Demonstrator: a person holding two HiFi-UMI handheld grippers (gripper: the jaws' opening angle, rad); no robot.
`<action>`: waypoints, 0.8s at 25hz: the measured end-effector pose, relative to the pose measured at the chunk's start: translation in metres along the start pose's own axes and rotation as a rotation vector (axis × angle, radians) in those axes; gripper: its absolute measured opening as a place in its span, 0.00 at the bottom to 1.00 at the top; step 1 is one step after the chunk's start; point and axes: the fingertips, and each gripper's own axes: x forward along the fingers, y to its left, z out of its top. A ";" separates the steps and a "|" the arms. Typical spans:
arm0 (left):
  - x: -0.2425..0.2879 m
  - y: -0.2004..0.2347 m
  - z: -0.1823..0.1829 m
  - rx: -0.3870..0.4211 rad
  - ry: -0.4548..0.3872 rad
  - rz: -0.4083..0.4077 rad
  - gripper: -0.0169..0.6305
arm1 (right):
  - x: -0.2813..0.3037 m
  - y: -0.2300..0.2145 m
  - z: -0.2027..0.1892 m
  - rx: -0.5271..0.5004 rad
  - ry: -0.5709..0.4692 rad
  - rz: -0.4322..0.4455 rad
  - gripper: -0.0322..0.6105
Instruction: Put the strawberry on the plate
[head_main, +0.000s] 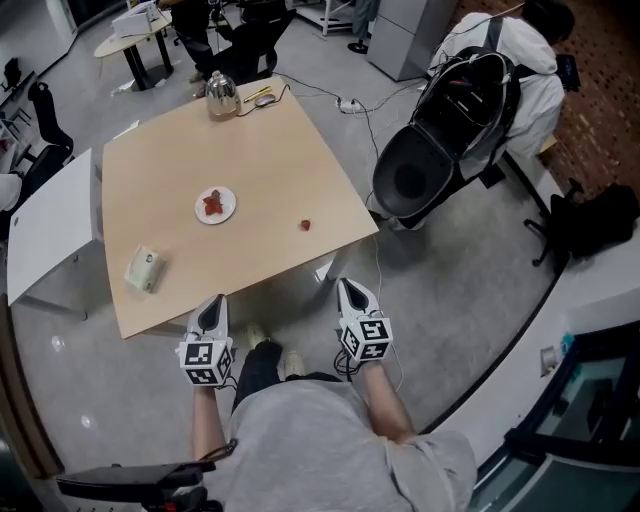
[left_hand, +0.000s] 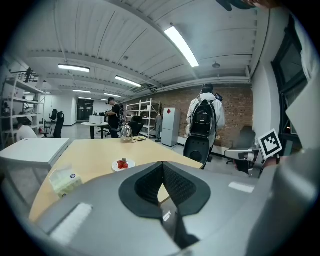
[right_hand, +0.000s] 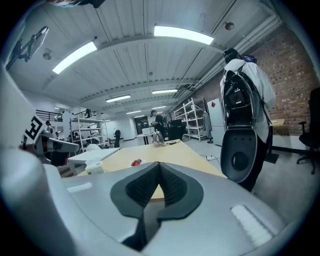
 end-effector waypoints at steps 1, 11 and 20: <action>0.004 0.001 -0.002 -0.001 0.006 0.000 0.06 | 0.003 -0.003 -0.001 0.001 0.004 -0.001 0.06; 0.066 0.030 0.019 0.003 0.011 -0.021 0.06 | 0.064 -0.019 0.011 0.003 0.011 -0.022 0.06; 0.122 0.048 0.025 -0.002 0.059 -0.044 0.06 | 0.125 -0.039 0.003 0.001 0.073 -0.024 0.06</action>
